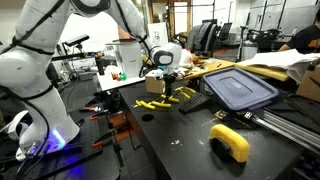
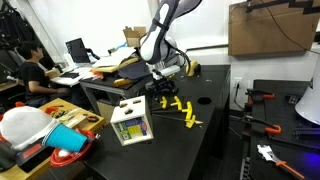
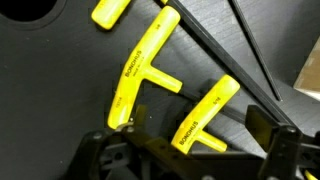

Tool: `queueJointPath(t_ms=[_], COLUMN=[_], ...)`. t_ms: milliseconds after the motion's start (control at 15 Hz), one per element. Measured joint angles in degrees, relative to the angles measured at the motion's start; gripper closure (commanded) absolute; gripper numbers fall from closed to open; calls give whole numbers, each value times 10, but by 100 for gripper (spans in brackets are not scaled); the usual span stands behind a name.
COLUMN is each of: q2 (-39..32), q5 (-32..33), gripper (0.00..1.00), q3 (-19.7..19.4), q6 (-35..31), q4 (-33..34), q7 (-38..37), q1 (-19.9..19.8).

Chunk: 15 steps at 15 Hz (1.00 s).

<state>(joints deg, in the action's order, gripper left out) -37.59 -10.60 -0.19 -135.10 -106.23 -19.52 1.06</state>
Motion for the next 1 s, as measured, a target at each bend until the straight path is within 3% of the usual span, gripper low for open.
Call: queueJointPath(t_ms=[400, 1000], q2=[-20, -22], q5=[1, 67], gripper=[0, 0], q3=[-2, -8], q6=[28, 152], q4=[39, 79], q7=[8, 141], q1=[-12, -21])
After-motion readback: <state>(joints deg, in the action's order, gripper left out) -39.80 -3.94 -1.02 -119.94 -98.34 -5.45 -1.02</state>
